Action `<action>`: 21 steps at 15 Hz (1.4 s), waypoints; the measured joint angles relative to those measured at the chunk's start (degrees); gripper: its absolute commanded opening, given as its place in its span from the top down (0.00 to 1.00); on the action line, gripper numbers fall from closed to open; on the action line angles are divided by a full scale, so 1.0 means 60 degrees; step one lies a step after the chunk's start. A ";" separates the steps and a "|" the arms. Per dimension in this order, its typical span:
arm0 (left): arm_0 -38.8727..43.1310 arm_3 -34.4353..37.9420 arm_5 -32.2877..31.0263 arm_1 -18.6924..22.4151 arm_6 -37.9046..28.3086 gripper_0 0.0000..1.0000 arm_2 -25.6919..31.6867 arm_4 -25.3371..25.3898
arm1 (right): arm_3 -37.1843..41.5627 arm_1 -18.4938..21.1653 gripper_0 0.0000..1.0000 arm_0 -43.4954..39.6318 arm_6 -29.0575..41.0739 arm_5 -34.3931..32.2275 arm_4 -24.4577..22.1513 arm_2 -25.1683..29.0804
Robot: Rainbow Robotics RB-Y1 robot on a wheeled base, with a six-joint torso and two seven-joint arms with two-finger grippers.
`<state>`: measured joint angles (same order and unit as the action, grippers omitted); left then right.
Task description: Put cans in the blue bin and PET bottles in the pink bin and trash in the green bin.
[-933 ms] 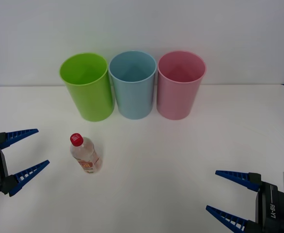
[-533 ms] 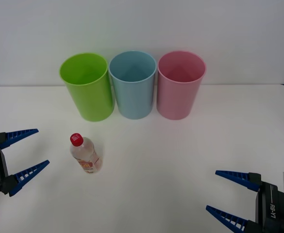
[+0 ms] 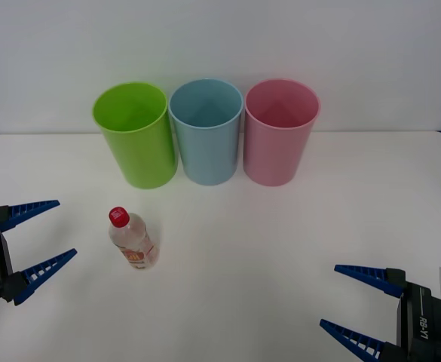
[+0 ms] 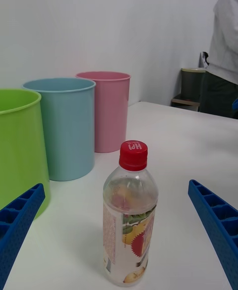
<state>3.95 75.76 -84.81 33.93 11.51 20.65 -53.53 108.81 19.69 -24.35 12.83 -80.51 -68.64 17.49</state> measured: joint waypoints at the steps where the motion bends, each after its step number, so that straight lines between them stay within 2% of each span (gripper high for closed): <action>1: 0.0000 0.0000 0.0000 0.0000 0.0000 0.00 0.0000 0.0000 | 0.0000 0.0000 0.00 0.0000 0.0000 0.0000 0.0000 0.0000; 15: 0.0197 0.0102 0.0021 0.0118 0.0031 0.00 0.0073 -0.0082 | 0.0000 0.0000 0.00 0.0000 0.0000 0.0000 0.0000 0.0000; 21: 0.0266 0.0129 0.0065 0.0187 0.0187 0.00 -0.0154 -0.0950 | 0.0000 0.0000 0.00 0.0000 0.0000 0.0000 0.0000 0.0000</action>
<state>5.55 76.54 -84.42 35.05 12.64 19.73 -59.23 108.81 19.69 -24.35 12.83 -80.51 -68.64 17.49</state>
